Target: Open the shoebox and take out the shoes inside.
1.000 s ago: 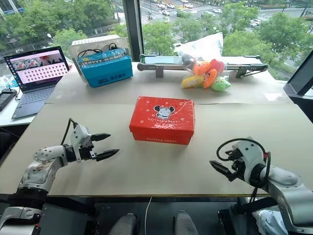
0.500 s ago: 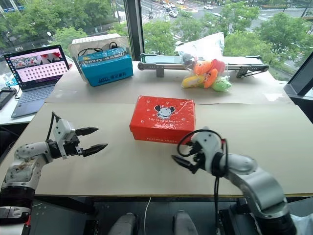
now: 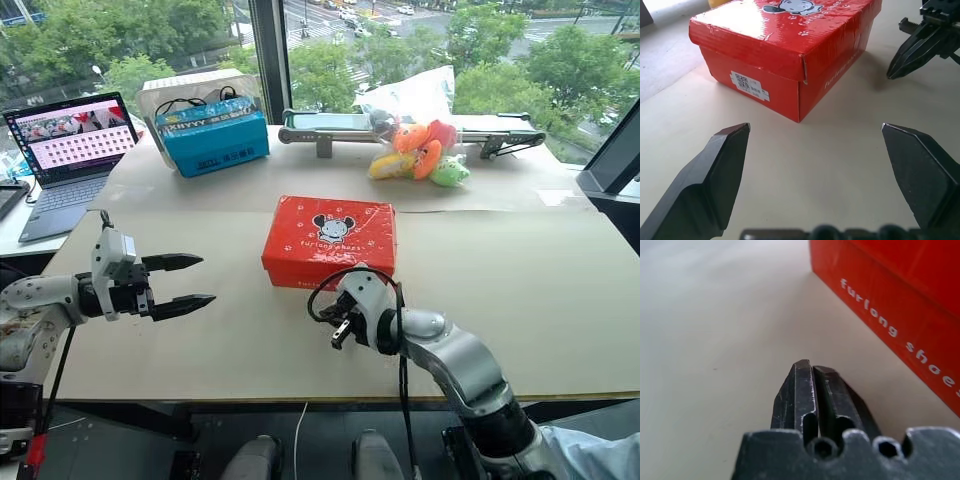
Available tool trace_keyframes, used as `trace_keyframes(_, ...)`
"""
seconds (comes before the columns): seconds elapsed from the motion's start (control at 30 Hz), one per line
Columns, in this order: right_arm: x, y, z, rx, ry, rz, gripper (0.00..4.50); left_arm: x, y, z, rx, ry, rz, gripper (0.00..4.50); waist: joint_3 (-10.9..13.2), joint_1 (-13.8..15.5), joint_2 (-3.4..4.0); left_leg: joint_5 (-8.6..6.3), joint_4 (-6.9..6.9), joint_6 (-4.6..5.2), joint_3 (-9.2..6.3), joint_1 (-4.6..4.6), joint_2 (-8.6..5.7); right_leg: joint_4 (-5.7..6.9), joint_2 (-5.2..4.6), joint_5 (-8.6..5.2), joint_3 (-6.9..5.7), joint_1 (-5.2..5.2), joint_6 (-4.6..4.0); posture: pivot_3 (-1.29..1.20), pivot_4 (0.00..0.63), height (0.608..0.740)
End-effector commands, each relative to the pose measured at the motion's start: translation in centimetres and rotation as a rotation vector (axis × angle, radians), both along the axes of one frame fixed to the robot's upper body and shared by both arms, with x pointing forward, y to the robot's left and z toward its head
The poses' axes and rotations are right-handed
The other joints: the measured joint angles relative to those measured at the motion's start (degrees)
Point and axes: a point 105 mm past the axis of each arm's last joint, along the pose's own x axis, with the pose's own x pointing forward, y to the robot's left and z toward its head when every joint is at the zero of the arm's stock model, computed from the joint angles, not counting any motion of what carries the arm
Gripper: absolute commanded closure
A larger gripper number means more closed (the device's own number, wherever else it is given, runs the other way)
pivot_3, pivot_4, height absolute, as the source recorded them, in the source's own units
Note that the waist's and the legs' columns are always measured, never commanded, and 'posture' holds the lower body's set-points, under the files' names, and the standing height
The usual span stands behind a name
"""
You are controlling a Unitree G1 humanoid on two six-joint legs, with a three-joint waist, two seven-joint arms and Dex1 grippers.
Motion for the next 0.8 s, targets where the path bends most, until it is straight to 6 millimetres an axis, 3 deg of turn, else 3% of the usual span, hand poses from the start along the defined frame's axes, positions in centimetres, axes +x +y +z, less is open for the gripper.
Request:
trace_keyframes(0.03, 2.4, -0.4, 0.8, 0.0, -0.086, -0.092, 4.12, -0.1, -0.5, 0.5, 0.008, -0.031, -0.005, 0.0, 0.0, 0.0, 0.0, 0.0, 0.0, 0.0, 0.0, 0.0, 0.01, 0.0, 0.01, 0.0, 0.0, 0.0, 0.0, 0.0, 0.15, 0.715)
trace_keyframes(0.3, 4.3, -0.7, 1.8, 0.018, -0.148, -0.175, 4.12, -0.1, -0.8, 0.7, 0.002, -0.037, -0.01, 0.0, 0.0, -0.2, 0.01, 0.0, 0.0, 0.0, 0.0, -0.01, 0.07, 0.03, 0.09, 0.03, 0.02, -0.05, -0.05, 0.0, 0.15, 0.715)
trace_keyframes(0.53, 4.3, 1.0, 6.4, 0.143, -0.233, -0.142, 4.12, -0.2, -1.0, 0.7, 0.001, -0.028, -0.012, 0.0, 0.0, -0.3, 0.02, 0.0, 0.0, 0.0, 0.0, 0.01, 0.1, 0.07, 0.13, 0.04, 0.05, -0.06, -0.06, 0.0, 0.15, 0.715)
trace_keyframes(0.8, 4.1, 1.6, 9.8, 0.196, -0.309, -0.122, 4.12, -0.2, -1.3, 0.6, -0.003, -0.023, -0.018, 0.0, 0.0, -0.1, 0.03, -0.01, -0.01, 0.01, -0.02, 0.02, 0.2, 0.07, 0.25, 0.05, 0.04, -0.06, -0.11, 0.0, 0.15, 0.715)
